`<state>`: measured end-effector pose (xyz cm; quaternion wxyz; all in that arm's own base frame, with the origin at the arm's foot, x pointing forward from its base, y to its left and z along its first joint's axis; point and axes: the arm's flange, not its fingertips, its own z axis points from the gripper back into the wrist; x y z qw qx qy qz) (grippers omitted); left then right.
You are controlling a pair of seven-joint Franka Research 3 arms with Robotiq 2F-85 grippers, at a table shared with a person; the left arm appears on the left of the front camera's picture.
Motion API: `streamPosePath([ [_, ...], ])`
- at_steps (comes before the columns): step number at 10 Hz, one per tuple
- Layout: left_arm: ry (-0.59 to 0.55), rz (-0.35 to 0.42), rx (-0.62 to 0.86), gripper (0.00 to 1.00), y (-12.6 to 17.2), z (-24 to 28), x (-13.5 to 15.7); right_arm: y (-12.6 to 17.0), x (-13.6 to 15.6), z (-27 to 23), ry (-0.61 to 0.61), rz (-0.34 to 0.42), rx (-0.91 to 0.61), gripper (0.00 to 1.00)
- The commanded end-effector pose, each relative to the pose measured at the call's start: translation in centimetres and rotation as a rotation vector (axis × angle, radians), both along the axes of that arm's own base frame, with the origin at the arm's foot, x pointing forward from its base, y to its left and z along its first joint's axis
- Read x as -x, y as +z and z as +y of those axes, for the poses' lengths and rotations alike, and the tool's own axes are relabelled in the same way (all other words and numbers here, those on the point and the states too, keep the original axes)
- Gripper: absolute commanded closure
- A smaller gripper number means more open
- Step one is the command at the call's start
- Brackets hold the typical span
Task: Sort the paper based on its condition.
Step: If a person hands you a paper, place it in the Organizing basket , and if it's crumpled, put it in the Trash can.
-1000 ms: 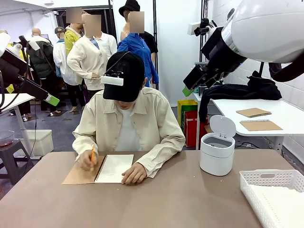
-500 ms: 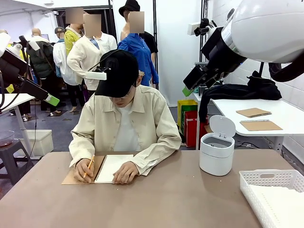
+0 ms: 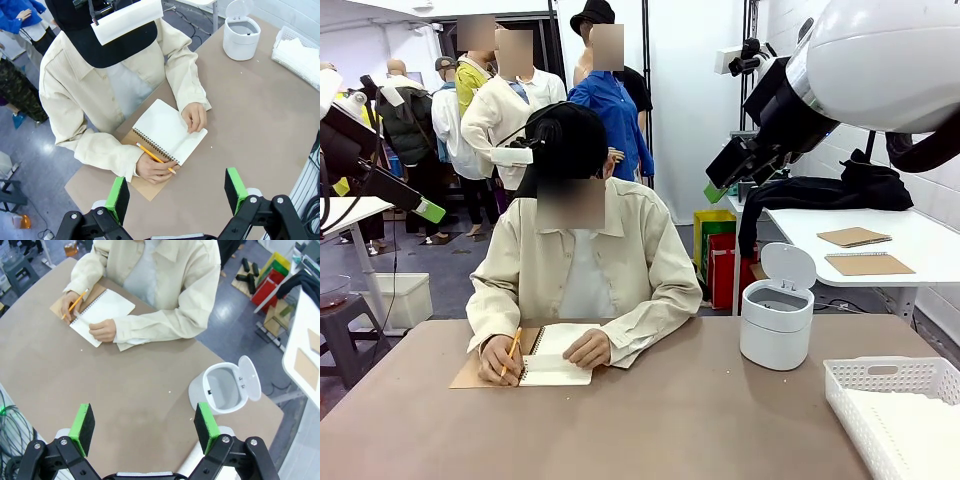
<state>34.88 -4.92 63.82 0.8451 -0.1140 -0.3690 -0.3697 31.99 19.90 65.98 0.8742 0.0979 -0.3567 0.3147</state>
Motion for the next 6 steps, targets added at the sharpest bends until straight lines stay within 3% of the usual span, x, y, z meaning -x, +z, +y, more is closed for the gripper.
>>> streamPosePath([
  [1, 0.0, 0.001, 0.002, 0.0, -0.02, -0.02, -0.01, -0.11, -0.14, 0.07, 0.002, -0.001, 0.002, 0.0],
  [6, 0.0, 0.001, 0.002, 0.0, -0.02, -0.02, -0.01, -0.11, -0.14, 0.07, 0.002, -0.001, 0.002, 0.0],
])
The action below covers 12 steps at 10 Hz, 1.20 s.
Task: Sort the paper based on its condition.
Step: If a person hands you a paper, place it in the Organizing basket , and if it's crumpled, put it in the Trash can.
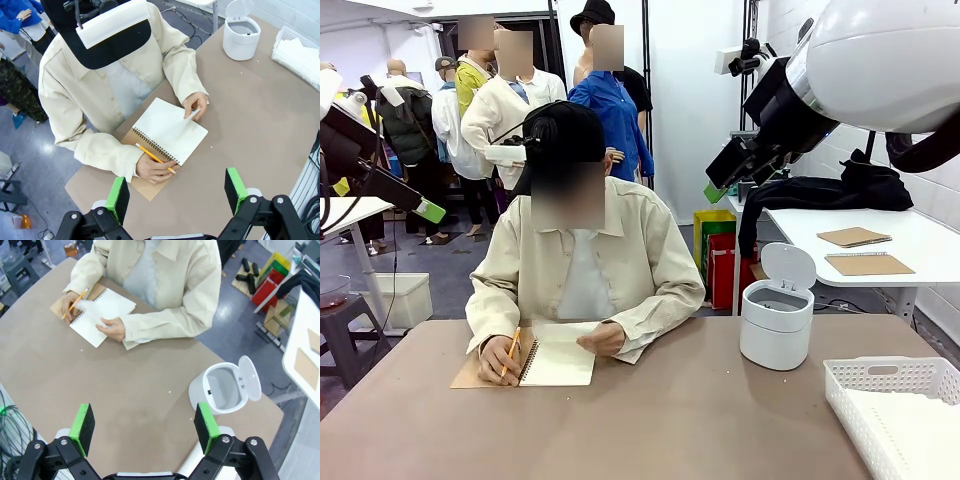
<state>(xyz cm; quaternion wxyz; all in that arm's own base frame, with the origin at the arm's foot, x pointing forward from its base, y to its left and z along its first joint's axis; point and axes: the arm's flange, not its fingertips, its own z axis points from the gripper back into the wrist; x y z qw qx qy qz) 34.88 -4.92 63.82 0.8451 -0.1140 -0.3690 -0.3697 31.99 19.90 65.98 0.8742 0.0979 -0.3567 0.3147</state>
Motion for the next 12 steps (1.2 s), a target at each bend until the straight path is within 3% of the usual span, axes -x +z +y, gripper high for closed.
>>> streamPosePath([
  [1, 0.0, 0.001, 0.002, 0.0, -0.02, -0.02, -0.01, -0.11, -0.14, 0.07, 0.002, -0.001, 0.002, 0.0],
  [12, 0.0, 0.001, 0.002, 0.0, -0.02, -0.02, -0.01, -0.11, -0.14, 0.07, 0.002, -0.001, 0.002, 0.0],
])
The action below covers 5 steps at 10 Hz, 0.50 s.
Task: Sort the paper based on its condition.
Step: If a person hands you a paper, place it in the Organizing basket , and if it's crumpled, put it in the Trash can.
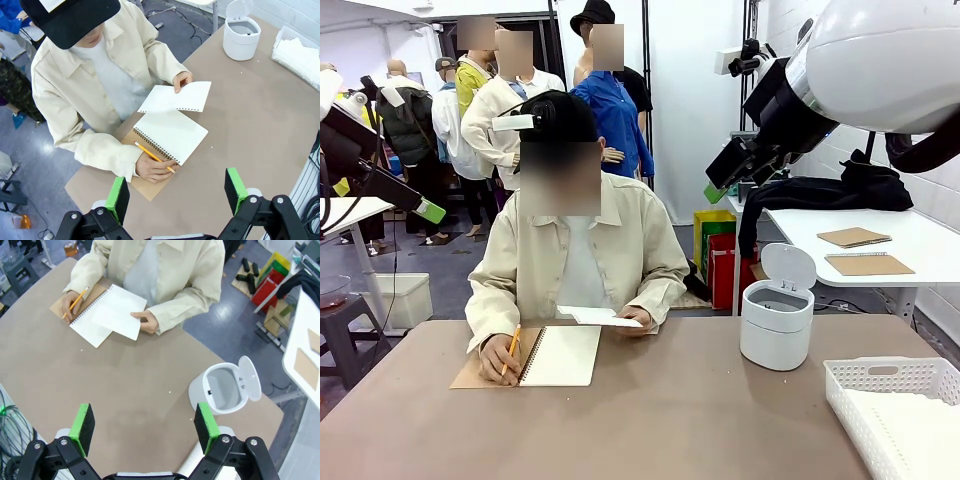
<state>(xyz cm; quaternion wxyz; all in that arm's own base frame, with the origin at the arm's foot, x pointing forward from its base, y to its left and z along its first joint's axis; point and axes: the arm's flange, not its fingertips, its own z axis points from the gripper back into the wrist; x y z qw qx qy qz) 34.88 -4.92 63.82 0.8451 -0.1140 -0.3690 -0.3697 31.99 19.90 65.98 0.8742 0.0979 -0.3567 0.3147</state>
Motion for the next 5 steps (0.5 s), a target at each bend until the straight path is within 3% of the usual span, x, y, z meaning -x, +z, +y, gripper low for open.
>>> streamPosePath([
  [1, 0.0, 0.001, 0.002, 0.0, -0.02, -0.02, -0.01, -0.11, -0.14, 0.07, 0.002, -0.001, 0.002, 0.0],
  [5, 0.0, 0.001, 0.002, 0.0, -0.02, -0.02, -0.01, -0.11, -0.14, 0.07, 0.002, -0.001, 0.002, 0.0],
])
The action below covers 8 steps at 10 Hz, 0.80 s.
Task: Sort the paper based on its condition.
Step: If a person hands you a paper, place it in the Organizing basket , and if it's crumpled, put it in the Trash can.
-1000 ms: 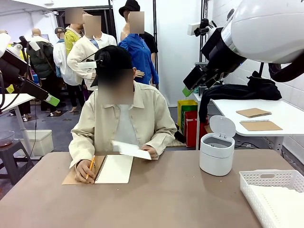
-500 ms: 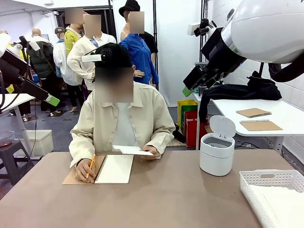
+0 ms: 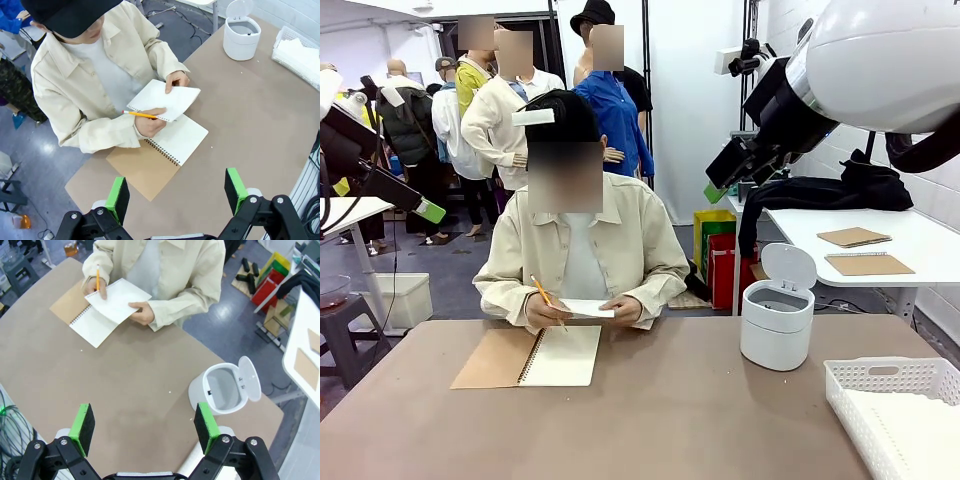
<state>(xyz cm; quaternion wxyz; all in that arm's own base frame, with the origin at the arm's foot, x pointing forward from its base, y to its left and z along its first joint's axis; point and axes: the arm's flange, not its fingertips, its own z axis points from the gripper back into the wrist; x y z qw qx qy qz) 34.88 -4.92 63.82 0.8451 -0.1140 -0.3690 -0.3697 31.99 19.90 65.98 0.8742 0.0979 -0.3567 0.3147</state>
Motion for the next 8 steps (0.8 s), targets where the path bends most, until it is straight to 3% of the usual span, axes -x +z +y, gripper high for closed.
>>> streamPosePath([
  [1, 0.0, 0.001, 0.002, 0.0, -0.02, -0.02, -0.01, -0.11, -0.14, 0.07, 0.002, -0.001, 0.002, 0.0],
  [8, 0.0, 0.001, 0.002, 0.0, -0.02, -0.02, -0.01, -0.11, -0.14, 0.07, 0.002, -0.001, 0.002, 0.0],
])
